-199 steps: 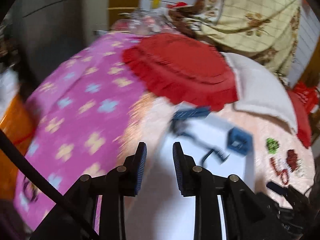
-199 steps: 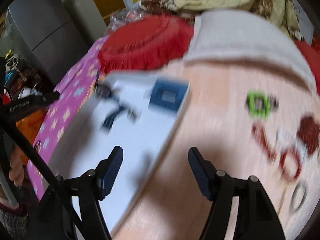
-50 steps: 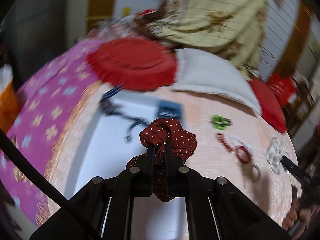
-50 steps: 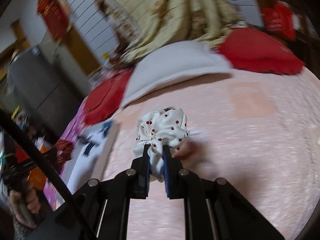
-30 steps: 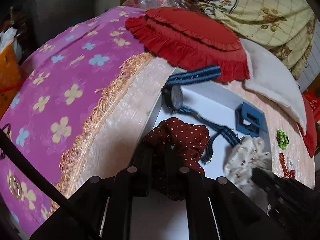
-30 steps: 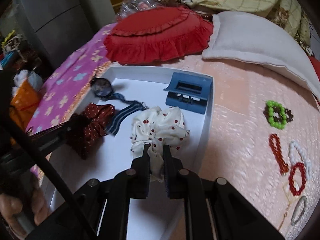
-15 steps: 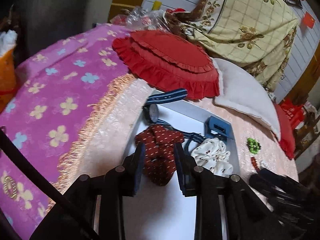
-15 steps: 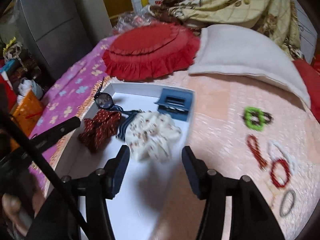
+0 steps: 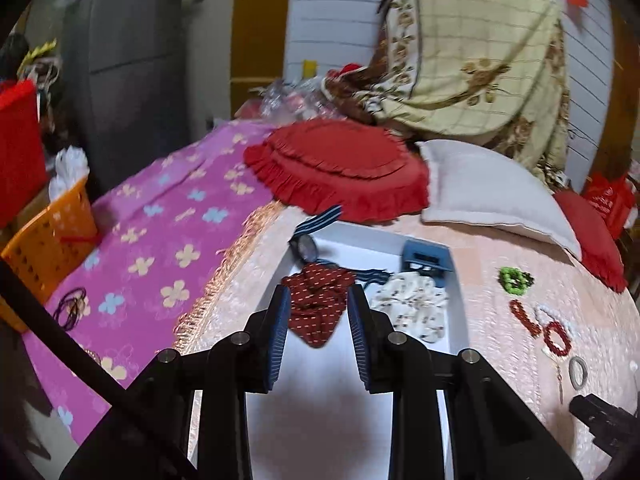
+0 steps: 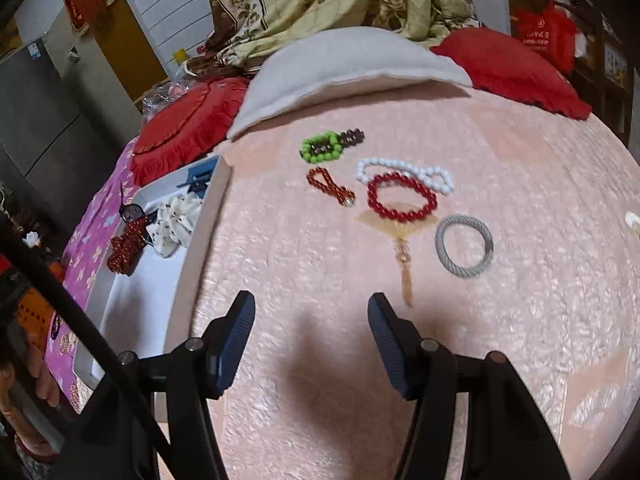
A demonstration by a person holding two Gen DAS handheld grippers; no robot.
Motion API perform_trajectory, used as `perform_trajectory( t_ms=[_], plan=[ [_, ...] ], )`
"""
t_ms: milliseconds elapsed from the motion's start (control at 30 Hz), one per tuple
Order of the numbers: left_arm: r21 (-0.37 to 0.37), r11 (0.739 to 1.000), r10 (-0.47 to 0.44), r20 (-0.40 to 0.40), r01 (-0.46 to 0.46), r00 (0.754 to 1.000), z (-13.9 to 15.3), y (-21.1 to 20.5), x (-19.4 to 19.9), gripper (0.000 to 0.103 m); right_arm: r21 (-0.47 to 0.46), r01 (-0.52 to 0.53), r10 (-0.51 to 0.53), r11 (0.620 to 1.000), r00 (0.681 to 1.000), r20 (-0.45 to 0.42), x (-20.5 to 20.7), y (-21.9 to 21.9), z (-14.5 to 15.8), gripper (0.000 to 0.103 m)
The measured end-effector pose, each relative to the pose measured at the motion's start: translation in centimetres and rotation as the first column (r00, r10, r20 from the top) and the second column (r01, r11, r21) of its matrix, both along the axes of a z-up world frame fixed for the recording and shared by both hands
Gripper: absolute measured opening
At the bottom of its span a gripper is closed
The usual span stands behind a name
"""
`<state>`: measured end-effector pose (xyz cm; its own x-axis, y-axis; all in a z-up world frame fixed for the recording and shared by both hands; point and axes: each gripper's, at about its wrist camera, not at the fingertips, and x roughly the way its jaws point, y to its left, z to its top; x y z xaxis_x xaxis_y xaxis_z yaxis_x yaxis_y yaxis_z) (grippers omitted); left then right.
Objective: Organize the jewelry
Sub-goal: 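Withdraw both tools from the tray toward the bead bracelets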
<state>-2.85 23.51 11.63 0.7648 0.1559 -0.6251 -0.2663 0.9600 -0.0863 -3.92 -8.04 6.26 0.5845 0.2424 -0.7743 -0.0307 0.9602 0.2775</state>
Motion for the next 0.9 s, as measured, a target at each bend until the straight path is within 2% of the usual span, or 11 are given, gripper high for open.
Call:
perform_trajectory(
  t_ms=[233, 367, 900],
  plan=[
    [0.013, 0.999, -0.043, 0.017, 0.043, 0.999, 0.5, -1.3, -0.4, 0.018, -0.075, -0.038, 0.042, 0.996, 0.998, 0.046, -0.7, 1.8, 0.3, 0.062],
    [-0.011, 0.998, -0.066, 0.006, 0.066, 0.998, 0.2, -1.6, -0.2, 0.018, -0.108, -0.062, 0.068, 0.992, 0.996, 0.053, -0.9, 2.9, 0.2, 0.062],
    [-0.035, 0.995, -0.097, -0.01, 0.097, 0.995, -0.6, -2.1, 0.0, 0.018, -0.136, -0.096, 0.101, 0.986, 0.994, 0.035, -1.2, 4.4, -1.0, 0.062]
  ],
)
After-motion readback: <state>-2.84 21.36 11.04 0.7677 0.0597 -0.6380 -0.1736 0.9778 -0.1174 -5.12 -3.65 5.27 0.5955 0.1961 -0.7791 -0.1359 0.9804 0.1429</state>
